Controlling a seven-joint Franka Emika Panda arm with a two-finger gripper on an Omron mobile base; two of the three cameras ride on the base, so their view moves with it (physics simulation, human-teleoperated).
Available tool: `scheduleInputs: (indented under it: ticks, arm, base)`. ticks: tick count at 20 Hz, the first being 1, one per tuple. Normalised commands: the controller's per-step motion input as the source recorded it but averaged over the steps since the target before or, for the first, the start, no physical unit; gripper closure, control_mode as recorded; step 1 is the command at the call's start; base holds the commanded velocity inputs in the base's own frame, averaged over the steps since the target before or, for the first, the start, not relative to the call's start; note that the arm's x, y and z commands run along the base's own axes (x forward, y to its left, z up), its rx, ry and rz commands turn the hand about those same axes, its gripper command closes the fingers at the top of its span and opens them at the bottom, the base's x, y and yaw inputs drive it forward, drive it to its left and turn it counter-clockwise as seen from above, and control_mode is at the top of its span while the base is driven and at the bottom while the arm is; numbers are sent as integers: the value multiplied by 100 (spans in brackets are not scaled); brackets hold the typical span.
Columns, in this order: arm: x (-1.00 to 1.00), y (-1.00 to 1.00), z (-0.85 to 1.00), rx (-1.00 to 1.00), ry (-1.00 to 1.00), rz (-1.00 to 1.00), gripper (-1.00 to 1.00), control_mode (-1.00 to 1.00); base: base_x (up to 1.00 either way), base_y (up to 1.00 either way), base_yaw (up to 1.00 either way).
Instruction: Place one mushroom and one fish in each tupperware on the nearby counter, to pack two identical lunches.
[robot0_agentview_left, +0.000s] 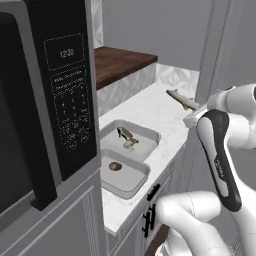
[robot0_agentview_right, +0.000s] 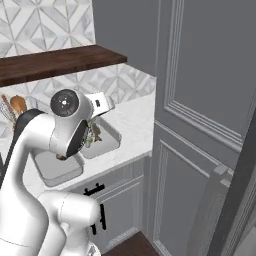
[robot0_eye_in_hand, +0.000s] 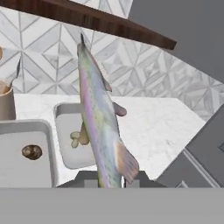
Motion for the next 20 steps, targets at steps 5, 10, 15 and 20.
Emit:
scheduleInputs:
  ticks: [5,10,15,20]
  arm:
    - [0,0,0,0,0,0,100,100]
    - [0,0,0,0,0,0,100,100]
    - [22,58,-69,-7,3,24,100,-100]
    - [21,68,-73,-10,2,4,100,-100]
  base:
    - [66,16,51]
    - [74,22,58]
    - [0,0,0]
    - [0,0,0]
